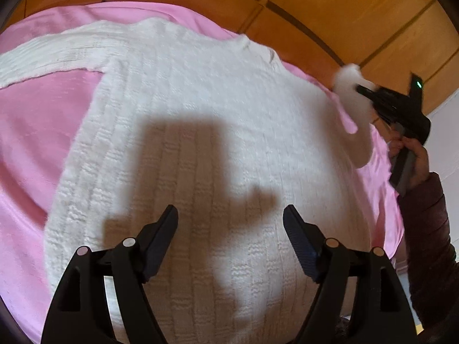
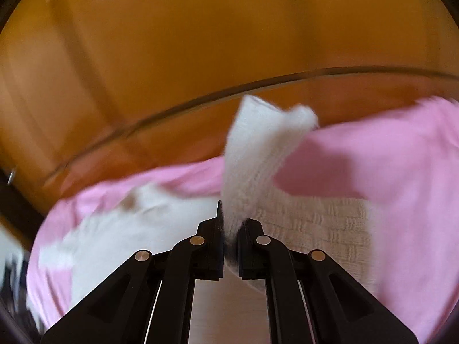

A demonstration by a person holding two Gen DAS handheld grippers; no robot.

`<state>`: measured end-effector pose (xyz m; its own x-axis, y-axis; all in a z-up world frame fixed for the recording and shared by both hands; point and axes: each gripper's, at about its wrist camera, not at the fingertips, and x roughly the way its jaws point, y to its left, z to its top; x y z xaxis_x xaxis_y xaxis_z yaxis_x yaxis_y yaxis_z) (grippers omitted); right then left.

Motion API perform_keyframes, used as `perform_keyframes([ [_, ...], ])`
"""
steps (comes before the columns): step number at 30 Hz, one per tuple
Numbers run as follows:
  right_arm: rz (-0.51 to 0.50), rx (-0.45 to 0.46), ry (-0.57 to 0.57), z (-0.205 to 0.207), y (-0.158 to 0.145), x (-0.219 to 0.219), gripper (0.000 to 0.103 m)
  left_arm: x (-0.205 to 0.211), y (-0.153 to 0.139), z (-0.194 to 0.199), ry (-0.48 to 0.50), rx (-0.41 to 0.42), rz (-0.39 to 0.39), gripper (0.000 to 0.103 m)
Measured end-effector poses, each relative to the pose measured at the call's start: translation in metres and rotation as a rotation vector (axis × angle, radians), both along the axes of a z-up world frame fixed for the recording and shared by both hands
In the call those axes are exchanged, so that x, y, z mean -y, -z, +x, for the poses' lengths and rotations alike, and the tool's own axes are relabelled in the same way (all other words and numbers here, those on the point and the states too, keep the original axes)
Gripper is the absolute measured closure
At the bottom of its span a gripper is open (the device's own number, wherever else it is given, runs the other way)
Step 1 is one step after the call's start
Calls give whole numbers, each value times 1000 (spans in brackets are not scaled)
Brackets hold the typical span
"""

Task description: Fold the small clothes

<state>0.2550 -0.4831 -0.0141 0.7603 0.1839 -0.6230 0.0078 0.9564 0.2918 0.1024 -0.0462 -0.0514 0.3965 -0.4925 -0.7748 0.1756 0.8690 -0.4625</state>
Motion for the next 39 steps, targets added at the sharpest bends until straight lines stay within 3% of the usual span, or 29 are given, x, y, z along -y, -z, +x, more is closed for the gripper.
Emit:
perform_keyframes([
  [4,-53,-41,-170,18,13,-92,98,-13,-3,5,-21,3,-32,28],
  [6,-52,-57,-227,20,16,-118,86,-19,-7,8,-29,16,-47,28],
  [8,-17,-47,-234,16,14,-126,46,-22,-9,12,-35,22,-59,28],
  [9,-17,-47,-234,16,14,-126,43,-23,-9,15,-38,24,-65,29],
  [15,58,-11,-124,-25,5,-82,42,-20,-7,51,-45,19,-107,31],
  [16,65,-16,-99,-34,7,-68,37,-17,-7,60,-53,17,-103,32],
  [20,89,-62,29,-87,29,-8,36,-5,2,99,-63,-1,-107,40],
  [22,103,-96,112,-115,44,23,36,4,9,120,-60,-16,-102,53],
  [27,162,-151,262,-158,69,75,36,20,31,164,-104,-84,-102,55],
  [29,173,-161,292,-164,74,85,36,28,30,177,-105,-75,-95,70],
  [30,177,-162,300,-164,76,87,36,33,27,182,-91,-59,-70,97],
  [32,175,-154,299,-156,75,87,36,37,17,186,-91,-20,-56,97],
  [35,165,-122,263,-135,67,76,36,25,-7,185,-118,53,-98,97],
  [39,122,-87,197,-97,60,49,36,17,-8,189,-136,68,4,97],
])
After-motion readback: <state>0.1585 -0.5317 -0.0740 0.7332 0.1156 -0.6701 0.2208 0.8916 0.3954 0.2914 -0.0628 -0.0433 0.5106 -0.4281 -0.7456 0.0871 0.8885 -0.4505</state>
